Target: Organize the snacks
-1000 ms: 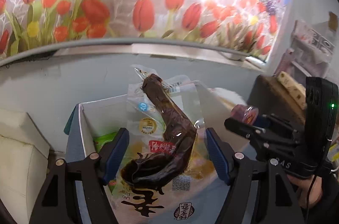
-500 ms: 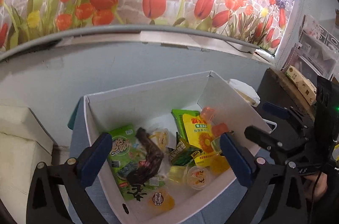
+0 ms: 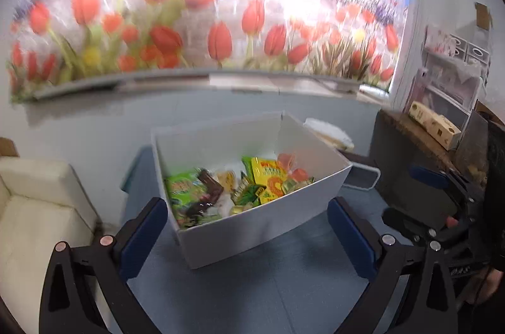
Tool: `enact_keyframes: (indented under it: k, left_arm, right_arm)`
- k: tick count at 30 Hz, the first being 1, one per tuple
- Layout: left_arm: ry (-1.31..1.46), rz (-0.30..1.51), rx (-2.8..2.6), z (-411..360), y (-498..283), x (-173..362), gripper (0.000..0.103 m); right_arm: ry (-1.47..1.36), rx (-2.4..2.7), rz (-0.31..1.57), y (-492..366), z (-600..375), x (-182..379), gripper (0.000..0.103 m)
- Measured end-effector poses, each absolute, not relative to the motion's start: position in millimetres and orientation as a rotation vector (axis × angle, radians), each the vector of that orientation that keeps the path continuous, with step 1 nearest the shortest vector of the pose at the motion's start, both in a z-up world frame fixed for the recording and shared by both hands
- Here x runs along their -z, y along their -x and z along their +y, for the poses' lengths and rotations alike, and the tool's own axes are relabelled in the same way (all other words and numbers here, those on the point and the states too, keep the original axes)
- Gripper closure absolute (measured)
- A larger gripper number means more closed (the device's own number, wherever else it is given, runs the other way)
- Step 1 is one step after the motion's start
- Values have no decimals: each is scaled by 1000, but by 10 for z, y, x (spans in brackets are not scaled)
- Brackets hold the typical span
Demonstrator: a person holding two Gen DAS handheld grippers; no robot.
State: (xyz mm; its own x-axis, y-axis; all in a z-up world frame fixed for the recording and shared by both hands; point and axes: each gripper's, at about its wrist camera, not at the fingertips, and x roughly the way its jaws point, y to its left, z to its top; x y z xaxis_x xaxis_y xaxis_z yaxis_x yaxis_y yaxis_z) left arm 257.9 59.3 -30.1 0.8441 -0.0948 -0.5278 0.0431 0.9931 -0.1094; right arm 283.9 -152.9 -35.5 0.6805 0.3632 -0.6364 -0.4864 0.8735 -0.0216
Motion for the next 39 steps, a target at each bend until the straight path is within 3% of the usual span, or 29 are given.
enact_keyframes:
  k: [7, 16, 21, 39]
  left_arm:
    - [76, 468, 60, 347, -1768, -27, 0]
    - [70, 552, -9, 171, -1081, 83, 0]
    - [63, 545, 16, 79, -660, 1, 0]
    - [84, 518, 43, 21, -394, -224, 0]
  right_arm:
    - [185, -419, 585, -1914, -1731, -154, 0]
    - [-51, -508, 677, -1369, -1962, -222, 0]
    - [-8, -509, 651, -1022, -1933, -299, 0]
    - [10, -513, 613, -811, -1919, -446, 0]
